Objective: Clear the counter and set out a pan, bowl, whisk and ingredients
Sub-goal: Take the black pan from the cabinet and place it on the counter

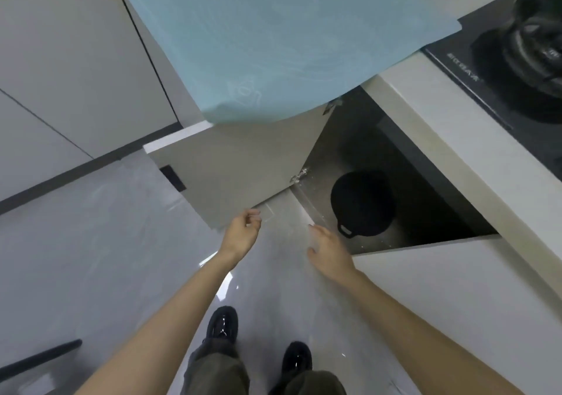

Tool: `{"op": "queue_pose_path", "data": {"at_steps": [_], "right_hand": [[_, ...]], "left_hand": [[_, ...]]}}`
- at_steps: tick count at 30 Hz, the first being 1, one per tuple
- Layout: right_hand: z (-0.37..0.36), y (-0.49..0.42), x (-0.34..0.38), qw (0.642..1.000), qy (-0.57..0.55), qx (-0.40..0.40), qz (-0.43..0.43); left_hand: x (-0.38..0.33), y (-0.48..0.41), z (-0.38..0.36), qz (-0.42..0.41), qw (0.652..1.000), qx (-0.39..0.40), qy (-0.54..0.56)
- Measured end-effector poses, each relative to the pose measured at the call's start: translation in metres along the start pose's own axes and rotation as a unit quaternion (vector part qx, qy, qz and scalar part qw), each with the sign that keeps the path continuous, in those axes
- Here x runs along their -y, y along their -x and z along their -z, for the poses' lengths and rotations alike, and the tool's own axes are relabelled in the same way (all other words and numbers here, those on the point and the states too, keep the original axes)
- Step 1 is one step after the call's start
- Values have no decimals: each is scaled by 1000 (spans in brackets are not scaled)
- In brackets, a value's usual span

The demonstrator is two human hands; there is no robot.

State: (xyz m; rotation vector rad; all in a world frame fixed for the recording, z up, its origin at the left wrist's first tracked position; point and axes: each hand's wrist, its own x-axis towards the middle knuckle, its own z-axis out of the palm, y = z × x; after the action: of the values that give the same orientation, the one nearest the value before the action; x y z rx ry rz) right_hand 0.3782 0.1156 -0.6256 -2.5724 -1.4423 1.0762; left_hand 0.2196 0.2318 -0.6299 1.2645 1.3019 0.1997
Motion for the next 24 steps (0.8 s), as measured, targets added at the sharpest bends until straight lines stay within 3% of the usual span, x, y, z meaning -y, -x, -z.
{"op": "queue_pose_path", "data": {"at_steps": [10,24], "right_hand": [[-94,-107,-108,994,-29,-90,-53],[-226,-237,-228,980,-32,-97,-171]], "left_hand": [[79,-143,-111,-36,996,72,-38],[201,-254,-221,-68,979,155,-112]]}}
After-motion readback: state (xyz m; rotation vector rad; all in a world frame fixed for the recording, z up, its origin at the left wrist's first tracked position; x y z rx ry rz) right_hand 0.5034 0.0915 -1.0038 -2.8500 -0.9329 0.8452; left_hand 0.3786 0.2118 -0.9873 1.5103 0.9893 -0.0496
